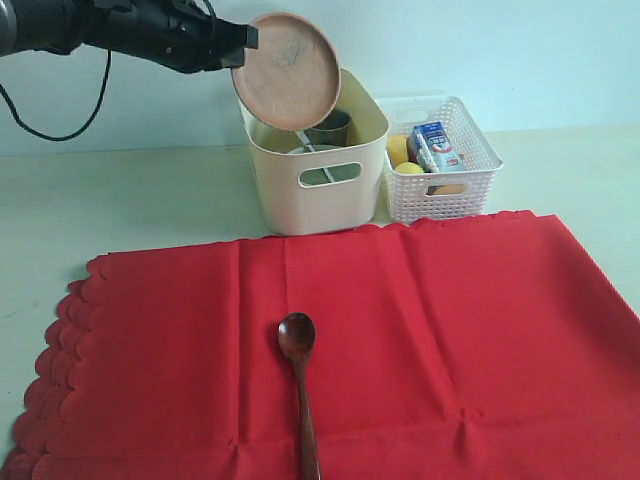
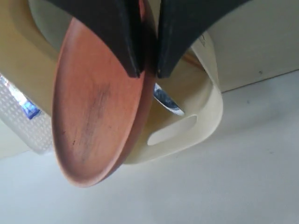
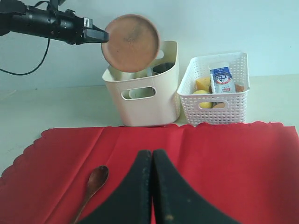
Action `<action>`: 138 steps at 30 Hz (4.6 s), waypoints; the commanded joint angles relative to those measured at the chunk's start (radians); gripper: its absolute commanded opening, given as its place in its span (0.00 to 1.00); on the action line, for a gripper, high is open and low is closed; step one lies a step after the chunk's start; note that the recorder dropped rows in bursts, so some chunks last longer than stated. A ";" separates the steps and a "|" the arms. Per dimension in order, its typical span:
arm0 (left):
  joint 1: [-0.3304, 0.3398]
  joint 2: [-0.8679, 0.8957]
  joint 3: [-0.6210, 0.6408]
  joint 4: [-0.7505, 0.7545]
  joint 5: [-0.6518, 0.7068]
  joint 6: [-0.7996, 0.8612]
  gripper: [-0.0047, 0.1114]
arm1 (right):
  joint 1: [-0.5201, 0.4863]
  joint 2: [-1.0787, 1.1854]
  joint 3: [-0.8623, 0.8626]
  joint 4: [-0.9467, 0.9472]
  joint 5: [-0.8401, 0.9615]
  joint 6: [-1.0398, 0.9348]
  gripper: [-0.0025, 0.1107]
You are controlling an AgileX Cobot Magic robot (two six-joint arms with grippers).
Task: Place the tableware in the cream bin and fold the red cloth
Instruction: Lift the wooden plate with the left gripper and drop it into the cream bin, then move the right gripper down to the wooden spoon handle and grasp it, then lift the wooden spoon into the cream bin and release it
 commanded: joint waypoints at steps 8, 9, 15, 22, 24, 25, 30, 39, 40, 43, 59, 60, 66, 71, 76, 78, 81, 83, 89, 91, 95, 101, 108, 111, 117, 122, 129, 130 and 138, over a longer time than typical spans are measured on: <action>-0.003 -0.056 -0.031 0.030 0.104 0.009 0.79 | -0.002 -0.003 0.005 0.004 -0.009 -0.009 0.02; -0.001 -0.075 -0.031 0.030 0.130 -0.009 0.79 | -0.002 -0.003 0.005 0.004 -0.009 -0.009 0.02; 0.025 -0.153 -0.031 0.102 0.440 -0.137 0.62 | -0.002 -0.003 0.005 0.004 -0.009 -0.009 0.02; 0.009 -0.173 0.017 0.314 0.732 -0.309 0.62 | -0.002 -0.003 0.005 0.006 -0.009 -0.009 0.02; -0.002 -0.199 0.075 0.314 0.711 -0.312 0.62 | -0.002 -0.003 0.005 0.006 -0.009 -0.009 0.02; -0.005 -0.217 0.111 0.314 0.690 -0.312 0.62 | -0.002 -0.005 0.005 0.007 -0.009 -0.009 0.02; -0.014 -0.342 0.301 0.326 0.531 -0.320 0.62 | -0.002 -0.005 0.005 0.007 -0.008 -0.029 0.02; -0.014 -0.696 0.690 0.331 0.240 -0.319 0.62 | -0.002 -0.121 -0.103 0.032 0.098 -0.238 0.02; -0.014 -0.747 0.739 0.331 0.212 -0.319 0.62 | -0.002 -0.139 -0.120 0.050 0.098 -0.238 0.02; -0.014 -0.906 0.885 0.333 0.129 -0.318 0.62 | -0.002 -0.169 -0.148 0.125 0.109 -0.236 0.02; -0.014 -1.952 1.408 0.337 0.041 -0.321 0.62 | -0.002 0.310 -0.315 0.431 0.382 -0.471 0.02; -0.014 -2.004 1.432 0.337 0.046 -0.321 0.62 | -0.002 0.363 -0.342 0.446 0.405 -0.503 0.02; -0.014 -2.184 1.507 0.404 0.049 -0.386 0.62 | 0.041 0.731 -0.471 0.440 0.473 -0.611 0.07; -0.014 -2.222 1.508 0.538 0.069 -0.515 0.62 | 0.181 1.009 -0.564 0.316 0.400 -0.565 0.13; -0.014 -2.230 1.508 0.571 0.076 -0.558 0.62 | 0.315 1.254 -0.677 0.073 0.361 -0.329 0.25; -0.014 -2.230 1.508 0.571 0.083 -0.558 0.62 | 0.358 1.337 -0.728 -0.015 0.361 -0.230 0.29; -0.014 -2.230 1.509 0.571 0.086 -0.558 0.62 | 0.408 1.432 -0.785 -0.087 0.356 -0.139 0.34; -0.014 -2.230 1.509 0.571 0.087 -0.560 0.62 | 0.435 1.484 -0.815 -0.114 0.346 -0.091 0.36; -0.014 -2.230 1.509 0.571 0.089 -0.565 0.62 | 0.513 1.631 -0.896 -0.261 0.341 0.094 0.47; -0.014 -2.230 1.509 0.571 0.089 -0.565 0.62 | 0.535 1.674 -0.919 -0.321 0.341 0.176 0.47; -0.014 -2.230 1.509 0.571 0.089 -0.565 0.62 | 0.549 1.749 -0.965 -0.370 0.341 0.282 0.47; -0.014 -2.230 1.509 0.571 0.098 -0.565 0.62 | 0.549 1.832 -1.017 -0.378 0.366 0.365 0.47; -0.014 -2.230 1.509 0.571 0.098 -0.565 0.62 | 0.549 1.879 -1.021 -0.378 0.364 0.393 0.32; -0.014 -2.230 1.509 0.571 0.098 -0.565 0.62 | 0.549 1.886 -1.021 -0.378 0.356 0.393 0.20; -0.014 -2.230 1.509 0.571 0.104 -0.565 0.62 | 0.549 1.859 -1.023 -0.384 0.360 0.327 0.02; -0.014 -2.230 1.509 0.571 0.108 -0.565 0.62 | 0.546 1.708 -1.023 -0.442 0.356 0.301 0.02; -0.014 -2.230 1.509 0.571 0.111 -0.565 0.62 | 0.422 1.482 -1.104 -0.524 0.284 0.276 0.02; -0.014 -2.230 1.509 0.569 0.110 -0.565 0.62 | 0.399 1.470 -1.121 -0.519 0.263 0.258 0.02; -0.014 -2.230 1.509 0.565 0.110 -0.565 0.62 | 0.163 1.564 -1.321 -0.139 0.066 -0.178 0.02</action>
